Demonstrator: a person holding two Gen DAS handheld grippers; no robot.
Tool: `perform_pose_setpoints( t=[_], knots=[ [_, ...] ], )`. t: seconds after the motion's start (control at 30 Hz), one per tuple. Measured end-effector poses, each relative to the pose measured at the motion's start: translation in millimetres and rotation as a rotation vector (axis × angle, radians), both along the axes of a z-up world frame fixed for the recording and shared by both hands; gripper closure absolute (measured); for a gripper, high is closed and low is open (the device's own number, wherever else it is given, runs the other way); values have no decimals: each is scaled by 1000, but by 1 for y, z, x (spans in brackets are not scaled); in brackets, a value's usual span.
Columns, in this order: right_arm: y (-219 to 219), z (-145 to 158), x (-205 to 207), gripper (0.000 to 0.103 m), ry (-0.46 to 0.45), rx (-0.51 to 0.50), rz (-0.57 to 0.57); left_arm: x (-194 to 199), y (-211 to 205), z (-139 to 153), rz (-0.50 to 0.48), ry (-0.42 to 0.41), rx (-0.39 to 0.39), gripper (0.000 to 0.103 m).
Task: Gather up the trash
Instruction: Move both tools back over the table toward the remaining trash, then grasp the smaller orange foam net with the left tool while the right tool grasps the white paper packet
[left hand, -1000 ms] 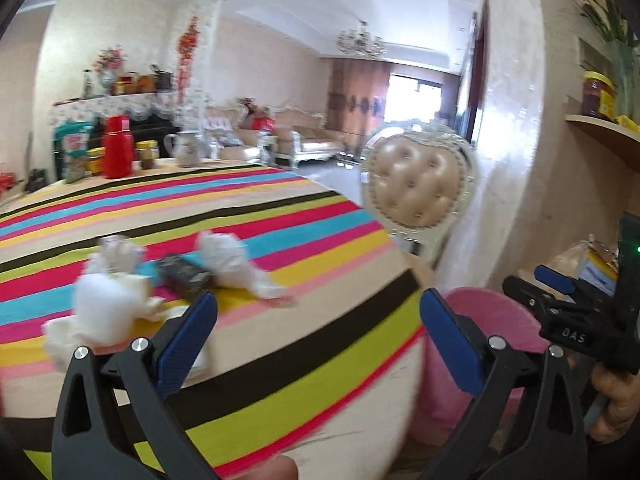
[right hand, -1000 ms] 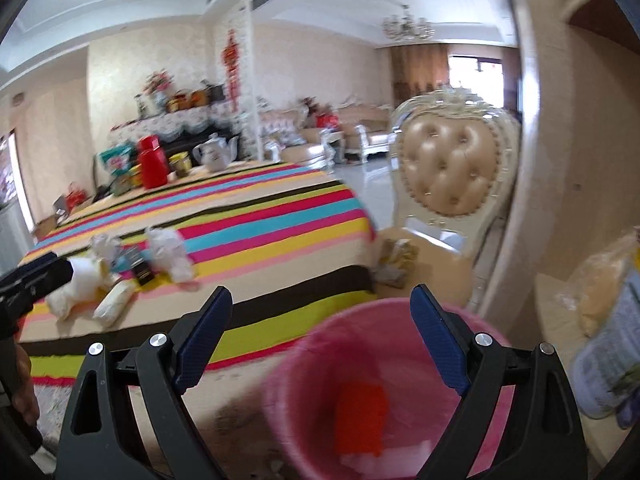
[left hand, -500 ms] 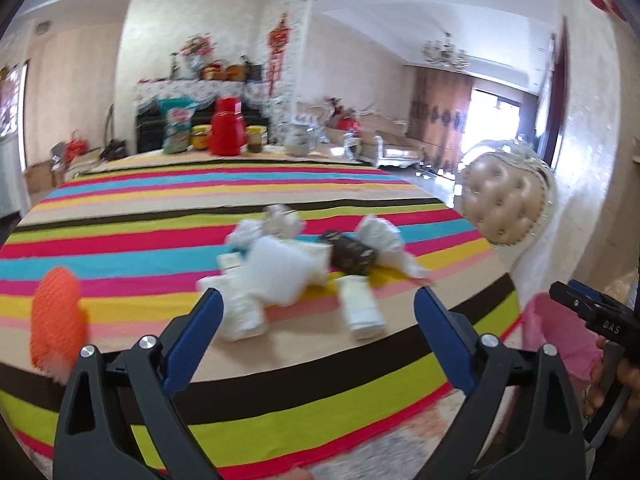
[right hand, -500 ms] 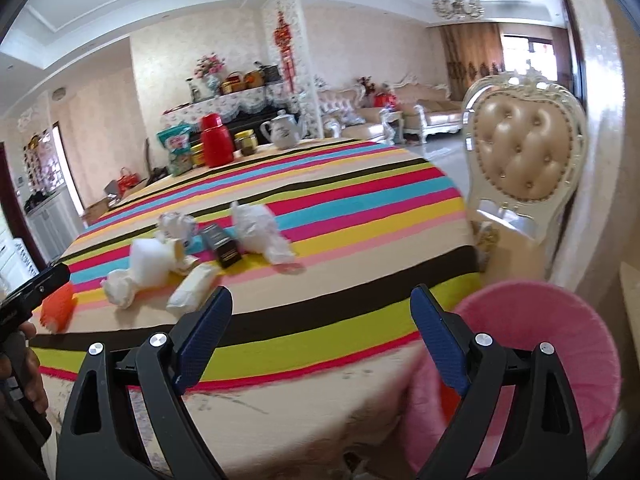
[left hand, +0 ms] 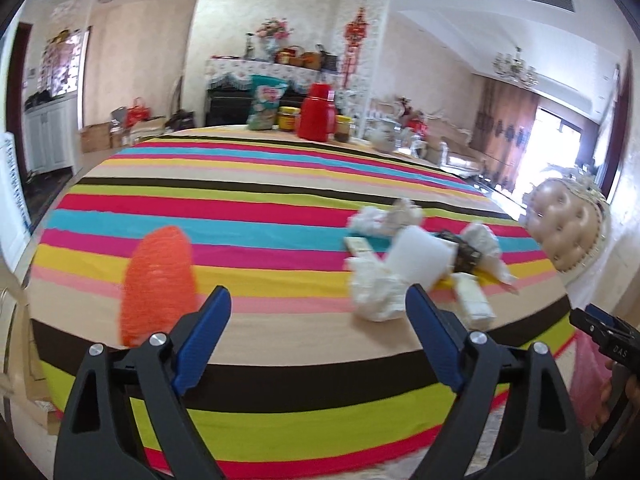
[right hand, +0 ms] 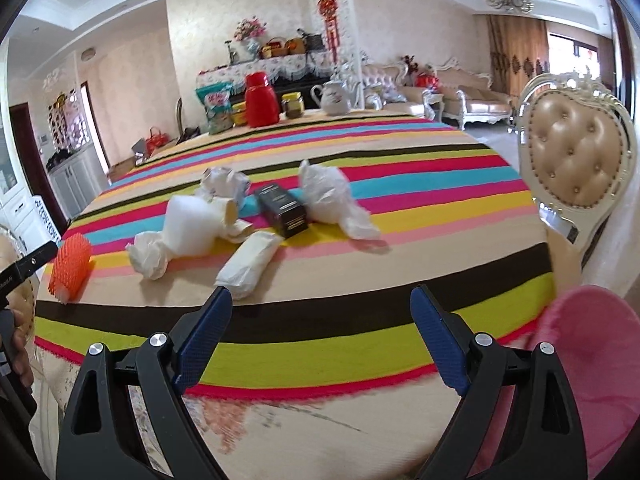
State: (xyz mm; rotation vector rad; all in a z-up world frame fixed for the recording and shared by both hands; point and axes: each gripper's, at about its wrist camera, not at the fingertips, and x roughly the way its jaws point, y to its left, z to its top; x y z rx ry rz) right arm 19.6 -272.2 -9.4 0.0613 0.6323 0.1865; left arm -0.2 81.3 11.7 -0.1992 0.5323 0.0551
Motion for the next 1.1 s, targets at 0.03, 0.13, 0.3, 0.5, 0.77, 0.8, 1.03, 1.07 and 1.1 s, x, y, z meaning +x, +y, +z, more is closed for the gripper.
perform_pose_setpoints(
  t=[0.03, 0.13, 0.3, 0.5, 0.77, 0.8, 1.03, 1.07, 1.1],
  knots=[
    [6, -1, 3, 18, 2, -3, 8, -1, 6, -1, 14, 2, -2, 18],
    [17, -2, 9, 18, 7, -9, 27, -1, 31, -3, 65, 19, -4, 19],
    [30, -4, 19, 18, 25, -20, 38, 5, 66, -11, 127, 67, -18, 20],
    [36, -11, 36, 18, 92, 0, 28, 19, 102, -23, 182, 152, -66, 20],
    [53, -18, 54, 18, 131, -37, 53, 40, 120, -48, 196, 256, -113, 40],
    [56, -19, 57, 18, 145, -37, 59, 42, 120, -51, 199, 269, -108, 43],
    [72, -27, 76, 17, 202, -53, 86, 44, 117, -53, 190, 270, -98, 71],
    [75, -29, 79, 17, 207, -62, 87, 43, 116, -51, 186, 263, -98, 74],
    [77, -30, 82, 17, 212, -67, 89, 43, 115, -50, 183, 259, -98, 75]
  ],
)
